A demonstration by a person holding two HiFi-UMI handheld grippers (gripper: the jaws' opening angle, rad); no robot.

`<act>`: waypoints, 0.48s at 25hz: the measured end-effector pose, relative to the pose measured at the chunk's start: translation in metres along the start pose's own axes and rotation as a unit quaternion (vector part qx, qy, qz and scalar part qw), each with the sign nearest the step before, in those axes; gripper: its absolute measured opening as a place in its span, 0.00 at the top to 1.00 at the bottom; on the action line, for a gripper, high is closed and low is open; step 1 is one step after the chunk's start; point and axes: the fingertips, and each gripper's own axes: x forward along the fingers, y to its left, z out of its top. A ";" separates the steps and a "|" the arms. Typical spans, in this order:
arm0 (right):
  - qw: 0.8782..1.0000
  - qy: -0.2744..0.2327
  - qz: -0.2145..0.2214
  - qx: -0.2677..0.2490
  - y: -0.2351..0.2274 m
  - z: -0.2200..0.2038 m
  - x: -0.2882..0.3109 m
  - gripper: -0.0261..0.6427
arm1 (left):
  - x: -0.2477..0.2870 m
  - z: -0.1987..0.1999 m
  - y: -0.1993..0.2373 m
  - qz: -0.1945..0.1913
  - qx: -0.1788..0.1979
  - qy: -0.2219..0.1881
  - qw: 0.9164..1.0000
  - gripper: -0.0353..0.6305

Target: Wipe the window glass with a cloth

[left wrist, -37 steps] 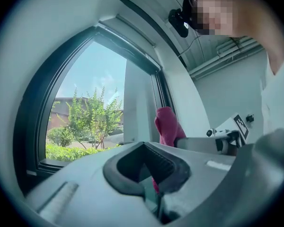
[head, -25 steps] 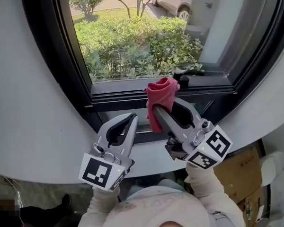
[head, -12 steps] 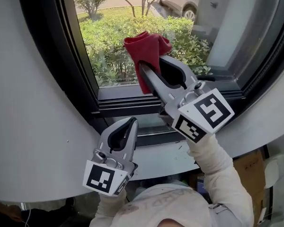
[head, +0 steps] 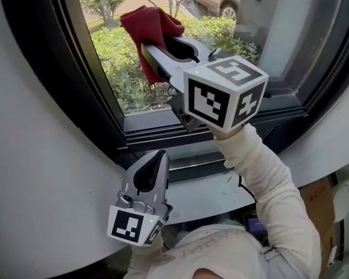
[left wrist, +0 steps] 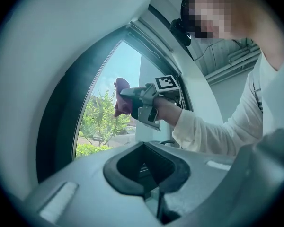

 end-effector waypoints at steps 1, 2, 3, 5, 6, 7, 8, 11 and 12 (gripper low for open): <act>1.000 0.000 -0.002 -0.006 -0.002 0.000 -0.002 0.82 | 0.001 -0.001 0.001 0.000 -0.001 0.001 1.000 0.95; 1.000 0.000 -0.004 -0.011 -0.004 0.000 -0.005 0.82 | 0.003 -0.002 0.001 -0.001 -0.002 0.001 1.000 0.95; 1.000 0.002 -0.007 -0.013 -0.007 0.000 -0.009 0.82 | 0.004 -0.002 0.001 -0.003 -0.004 0.001 1.000 0.95; 1.000 0.004 -0.013 -0.010 -0.016 0.001 -0.018 0.82 | 0.009 -0.001 -0.002 -0.008 -0.007 0.000 1.000 0.95; 1.000 0.004 -0.018 -0.009 -0.022 0.003 -0.024 0.81 | 0.012 -0.001 -0.004 -0.011 -0.008 0.000 1.000 0.95; 1.000 0.004 -0.023 -0.008 -0.028 0.005 -0.030 0.82 | 0.016 -0.001 -0.007 -0.015 -0.009 0.000 1.000 0.95; 1.000 0.003 -0.030 -0.007 -0.035 0.006 -0.037 0.81 | 0.020 -0.002 -0.011 -0.019 -0.008 0.001 1.000 0.95; 0.999 0.000 -0.050 -0.008 -0.060 0.012 -0.060 0.81 | 0.033 -0.005 -0.024 -0.034 -0.009 0.003 0.999 0.94; 0.998 0.000 -0.057 -0.010 -0.068 0.014 -0.068 0.81 | 0.038 -0.006 -0.029 -0.039 -0.009 0.004 0.999 0.95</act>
